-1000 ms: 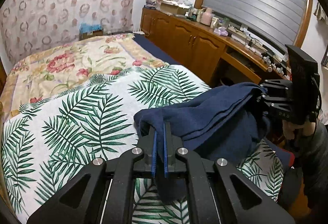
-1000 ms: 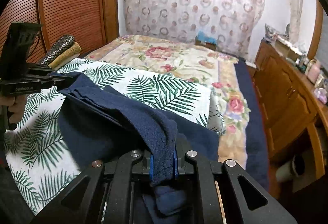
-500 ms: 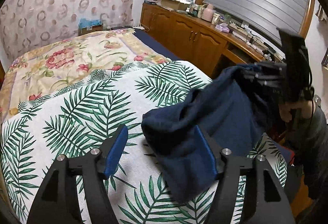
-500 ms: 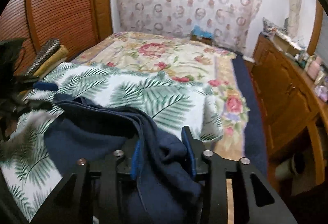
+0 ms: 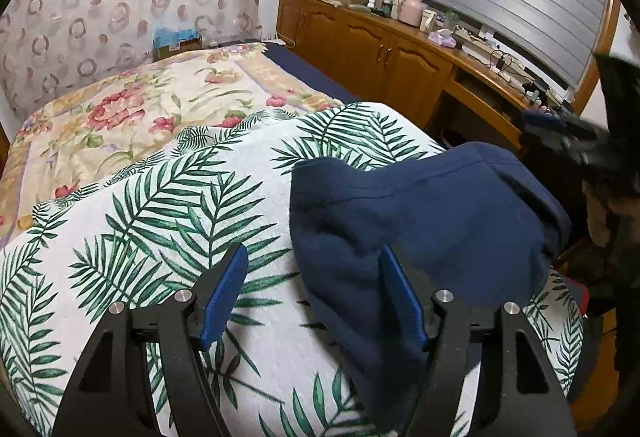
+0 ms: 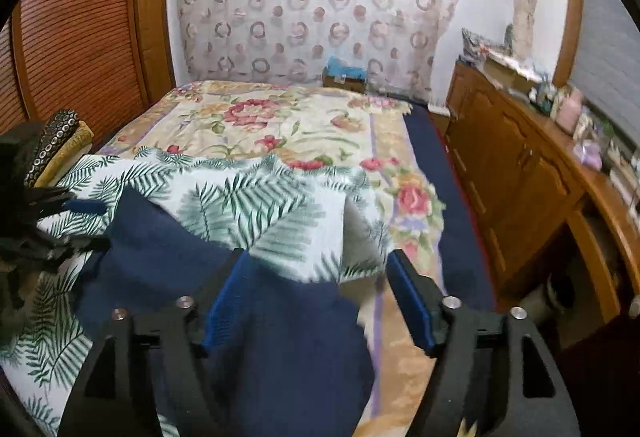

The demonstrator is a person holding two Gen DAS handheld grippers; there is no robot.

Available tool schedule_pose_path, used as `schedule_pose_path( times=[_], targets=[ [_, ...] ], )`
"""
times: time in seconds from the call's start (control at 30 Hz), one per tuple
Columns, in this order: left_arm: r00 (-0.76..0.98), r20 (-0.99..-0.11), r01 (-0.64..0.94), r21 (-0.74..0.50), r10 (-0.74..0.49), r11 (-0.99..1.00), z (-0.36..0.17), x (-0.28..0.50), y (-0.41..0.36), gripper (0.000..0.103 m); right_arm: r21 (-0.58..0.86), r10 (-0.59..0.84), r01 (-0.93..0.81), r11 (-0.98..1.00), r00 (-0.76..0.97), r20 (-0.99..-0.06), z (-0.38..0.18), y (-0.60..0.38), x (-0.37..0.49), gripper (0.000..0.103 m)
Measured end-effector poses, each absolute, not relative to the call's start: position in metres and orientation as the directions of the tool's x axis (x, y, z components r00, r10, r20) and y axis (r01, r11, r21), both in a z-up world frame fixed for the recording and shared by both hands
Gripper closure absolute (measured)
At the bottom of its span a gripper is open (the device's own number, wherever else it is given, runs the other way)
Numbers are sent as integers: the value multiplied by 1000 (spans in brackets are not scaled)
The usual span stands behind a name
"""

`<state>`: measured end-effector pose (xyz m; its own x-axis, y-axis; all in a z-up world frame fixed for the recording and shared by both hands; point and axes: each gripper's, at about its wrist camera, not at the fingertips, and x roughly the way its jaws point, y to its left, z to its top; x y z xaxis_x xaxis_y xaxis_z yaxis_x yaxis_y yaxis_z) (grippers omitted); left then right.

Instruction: Fold small clothes

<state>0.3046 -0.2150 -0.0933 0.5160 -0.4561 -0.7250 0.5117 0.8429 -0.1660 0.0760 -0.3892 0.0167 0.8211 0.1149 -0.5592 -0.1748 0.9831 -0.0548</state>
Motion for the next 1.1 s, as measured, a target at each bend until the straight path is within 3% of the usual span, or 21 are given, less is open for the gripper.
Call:
schedule_pose_path(
  times=[0.47,0.83,0.87,0.93,1.03,1.1],
  targets=[
    [459,-760,509,-199,-460,837,-113,326,-226,33,150,176,-100,984,727,-663,-42,-422,80,27],
    [441,-744,530,-235,-502,815,-117,329,-225,34,348,348,-146,926,689,-636,-49,-446,99,28],
    [439,-741,533,-240,-508,811,-117,329,-225,37,348,352,-153,925,689,-633,-49,-446,100,30],
    [409,-730,549,-283,-548,787,-117,331,-225,55,350,363,-168,922,693,-623,-51,-444,100,42],
    [396,-723,551,-306,-566,776,-117,331,-227,66,314,344,-178,933,702,-623,-53,-439,99,46],
    [403,-717,553,-304,-569,775,-114,330,-228,77,298,333,-179,938,710,-620,-53,-439,97,58]
  ],
)
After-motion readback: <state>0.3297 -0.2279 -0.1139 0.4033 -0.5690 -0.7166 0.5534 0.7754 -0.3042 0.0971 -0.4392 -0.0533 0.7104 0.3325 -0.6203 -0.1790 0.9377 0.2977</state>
